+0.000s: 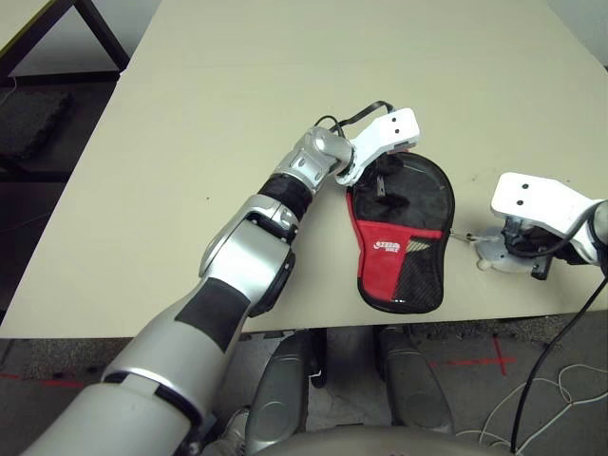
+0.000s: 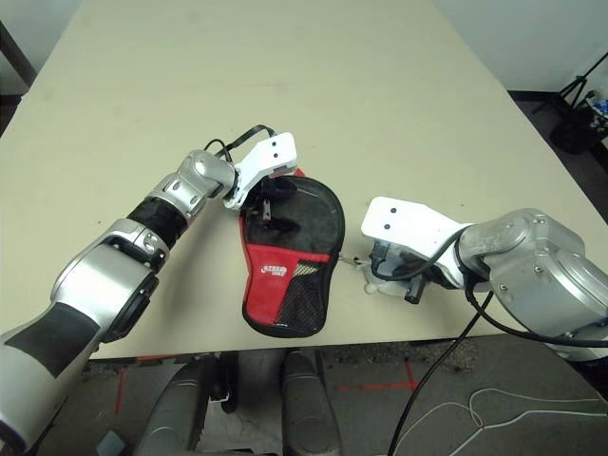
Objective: Store the ping-pong paddle in its case and zip it.
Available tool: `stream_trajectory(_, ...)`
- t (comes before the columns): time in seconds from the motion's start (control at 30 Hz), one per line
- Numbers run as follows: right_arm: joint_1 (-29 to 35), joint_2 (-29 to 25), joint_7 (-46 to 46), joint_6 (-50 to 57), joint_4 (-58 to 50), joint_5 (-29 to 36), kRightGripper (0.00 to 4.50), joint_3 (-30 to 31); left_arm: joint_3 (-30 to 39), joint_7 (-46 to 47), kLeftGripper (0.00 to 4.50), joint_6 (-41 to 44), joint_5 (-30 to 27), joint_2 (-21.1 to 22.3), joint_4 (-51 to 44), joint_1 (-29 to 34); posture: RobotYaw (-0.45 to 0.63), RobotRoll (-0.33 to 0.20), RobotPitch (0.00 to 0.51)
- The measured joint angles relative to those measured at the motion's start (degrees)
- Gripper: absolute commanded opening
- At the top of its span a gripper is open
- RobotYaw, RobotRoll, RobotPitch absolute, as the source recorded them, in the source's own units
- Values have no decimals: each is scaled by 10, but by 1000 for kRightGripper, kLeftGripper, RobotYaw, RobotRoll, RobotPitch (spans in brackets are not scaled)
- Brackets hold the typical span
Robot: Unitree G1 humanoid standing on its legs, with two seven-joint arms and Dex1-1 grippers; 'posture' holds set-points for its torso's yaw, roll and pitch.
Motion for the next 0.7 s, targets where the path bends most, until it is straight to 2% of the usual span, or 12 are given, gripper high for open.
stream_trajectory(0.17, -11, 7, 2, -2, 7, -5, 144, 11, -22, -32, 4500, 20, 13, -1, -20, 27, -190, 0, 241)
stream_trajectory(0.37, -7, 5, 5, 4, -1, -5, 135, 16, -24, 29, 4500, 19, 26, -21, -8, 39, -199, 0, 252)
stream_trajectory(0.53, 21, -13, 6, 10, -41, -1, 135, 16, -20, 81, 4500, 22, 26, -50, 21, 39, -207, 0, 260)
stream_trajectory(0.7, 75, -56, 15, 26, -130, 26, 133, 3, -14, 118, 4500, 24, 26, -75, 44, 34, -213, 0, 263)
